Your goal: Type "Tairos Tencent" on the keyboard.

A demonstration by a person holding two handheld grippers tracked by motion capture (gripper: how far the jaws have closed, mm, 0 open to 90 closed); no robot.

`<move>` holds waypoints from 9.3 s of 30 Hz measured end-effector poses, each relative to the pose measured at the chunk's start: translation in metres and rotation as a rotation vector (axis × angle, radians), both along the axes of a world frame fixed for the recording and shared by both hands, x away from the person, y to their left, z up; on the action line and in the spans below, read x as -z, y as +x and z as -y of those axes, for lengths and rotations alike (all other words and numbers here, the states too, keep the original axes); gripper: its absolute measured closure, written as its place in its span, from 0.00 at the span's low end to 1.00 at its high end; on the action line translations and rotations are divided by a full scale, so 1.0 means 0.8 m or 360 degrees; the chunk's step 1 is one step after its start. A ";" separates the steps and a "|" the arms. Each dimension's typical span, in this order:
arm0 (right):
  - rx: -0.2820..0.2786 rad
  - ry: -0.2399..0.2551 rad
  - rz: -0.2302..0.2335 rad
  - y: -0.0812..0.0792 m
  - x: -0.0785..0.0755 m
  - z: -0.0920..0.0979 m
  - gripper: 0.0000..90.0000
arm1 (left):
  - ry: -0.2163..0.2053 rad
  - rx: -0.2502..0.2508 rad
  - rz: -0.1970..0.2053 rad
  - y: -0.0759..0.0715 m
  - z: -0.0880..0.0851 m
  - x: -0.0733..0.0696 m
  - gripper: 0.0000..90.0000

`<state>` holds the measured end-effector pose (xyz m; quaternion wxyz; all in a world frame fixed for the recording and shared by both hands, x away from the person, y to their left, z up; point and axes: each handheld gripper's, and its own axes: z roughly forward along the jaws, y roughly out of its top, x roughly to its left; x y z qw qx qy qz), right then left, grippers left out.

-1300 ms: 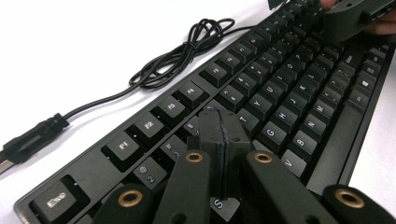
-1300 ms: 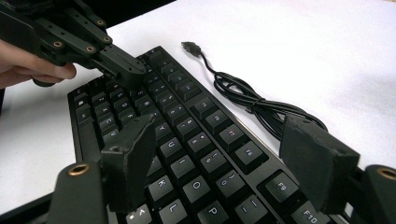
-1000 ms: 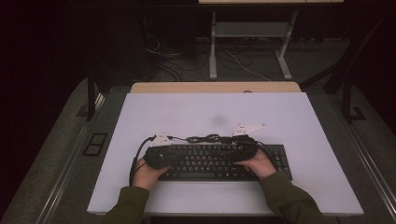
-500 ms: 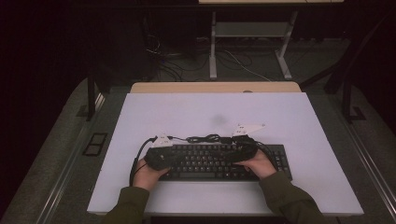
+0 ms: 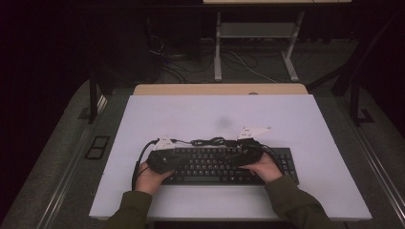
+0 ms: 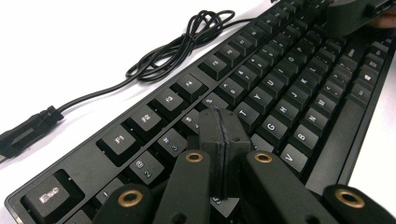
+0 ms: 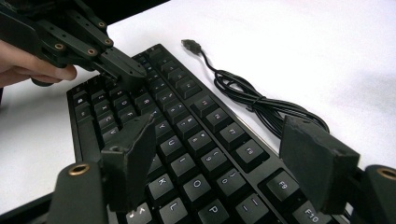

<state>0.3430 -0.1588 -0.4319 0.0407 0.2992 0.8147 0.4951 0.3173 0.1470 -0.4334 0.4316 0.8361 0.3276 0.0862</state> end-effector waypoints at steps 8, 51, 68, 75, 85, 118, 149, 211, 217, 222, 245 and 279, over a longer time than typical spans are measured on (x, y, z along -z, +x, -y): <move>-0.0038 -0.0011 -0.0001 -0.004 -0.003 -0.003 0.27 | -0.0037 -0.0019 0.0001 -0.005 -0.002 -0.002 0.84; -0.0334 -0.0130 -0.0093 -0.033 0.007 -0.052 0.99 | -0.0083 -0.0056 0.0040 -0.013 -0.004 -0.002 0.34; -0.0347 -0.0202 -0.0108 -0.035 0.015 -0.060 0.99 | -0.0080 -0.0060 0.0033 -0.013 -0.005 -0.001 0.33; -0.0347 -0.0200 -0.0111 -0.036 0.016 -0.061 0.99 | -0.0080 -0.0060 0.0036 -0.013 -0.005 -0.001 0.33; -0.0335 -0.0170 -0.0113 -0.034 0.013 -0.058 0.99 | -0.0082 -0.0063 0.0040 -0.013 -0.006 -0.001 0.33; -0.0150 -0.0050 -0.0071 -0.016 0.007 -0.028 0.39 | -0.0075 0.0072 -0.0004 -0.020 -0.002 -0.005 0.64; -0.0040 -0.0057 -0.0061 -0.011 0.007 -0.020 0.32 | 0.0021 0.0246 -0.0100 -0.022 0.008 0.002 0.99; -0.0040 -0.0057 -0.0057 -0.010 0.008 -0.021 0.32 | -0.0022 0.0086 0.0004 0.003 0.000 -0.008 0.99; -0.0040 -0.0063 -0.0054 -0.010 0.008 -0.021 0.32 | -0.0014 0.0050 0.0001 0.009 -0.005 -0.004 0.99; -0.0042 -0.0063 -0.0055 -0.010 0.008 -0.021 0.32 | -0.0004 0.0057 -0.0027 0.009 -0.004 -0.001 0.99; -0.0045 -0.0056 -0.0047 -0.011 0.006 -0.022 0.32 | 0.0013 0.0088 -0.0040 0.008 -0.001 0.003 0.99; -0.0166 -0.0033 -0.0054 -0.023 -0.002 -0.031 0.80 | -0.0036 0.0005 -0.0036 -0.007 -0.009 -0.005 0.71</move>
